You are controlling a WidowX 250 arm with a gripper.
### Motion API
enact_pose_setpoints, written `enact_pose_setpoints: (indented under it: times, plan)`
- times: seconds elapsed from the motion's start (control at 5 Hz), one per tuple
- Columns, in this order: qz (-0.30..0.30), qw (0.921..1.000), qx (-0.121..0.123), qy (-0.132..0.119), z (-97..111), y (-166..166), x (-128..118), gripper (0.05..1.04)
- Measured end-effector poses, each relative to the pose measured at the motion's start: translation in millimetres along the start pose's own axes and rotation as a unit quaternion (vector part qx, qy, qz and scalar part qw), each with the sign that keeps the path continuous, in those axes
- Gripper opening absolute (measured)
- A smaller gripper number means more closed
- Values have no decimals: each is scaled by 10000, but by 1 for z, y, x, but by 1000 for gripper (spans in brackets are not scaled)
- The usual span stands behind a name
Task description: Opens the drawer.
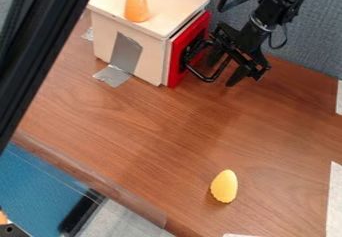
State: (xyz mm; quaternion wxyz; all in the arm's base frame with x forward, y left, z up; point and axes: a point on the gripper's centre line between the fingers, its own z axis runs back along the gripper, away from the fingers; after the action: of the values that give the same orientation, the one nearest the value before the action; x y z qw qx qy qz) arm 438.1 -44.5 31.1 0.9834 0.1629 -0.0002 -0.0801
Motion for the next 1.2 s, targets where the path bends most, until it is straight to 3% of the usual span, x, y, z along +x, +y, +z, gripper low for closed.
enact_pose_setpoints:
  times: [0.2, 0.4, 0.8, 1.2]
  plan:
    - [42, 10000, 20, 59, -4, 0, -1, 347]
    - [43, 9999, 26, 94, -4, -1, -2, 172]
    - [89, 9999, 21, 108, -4, -2, -3, 144]
    - [-23, 9997, -227, 19, 10, -26, 1, 144]
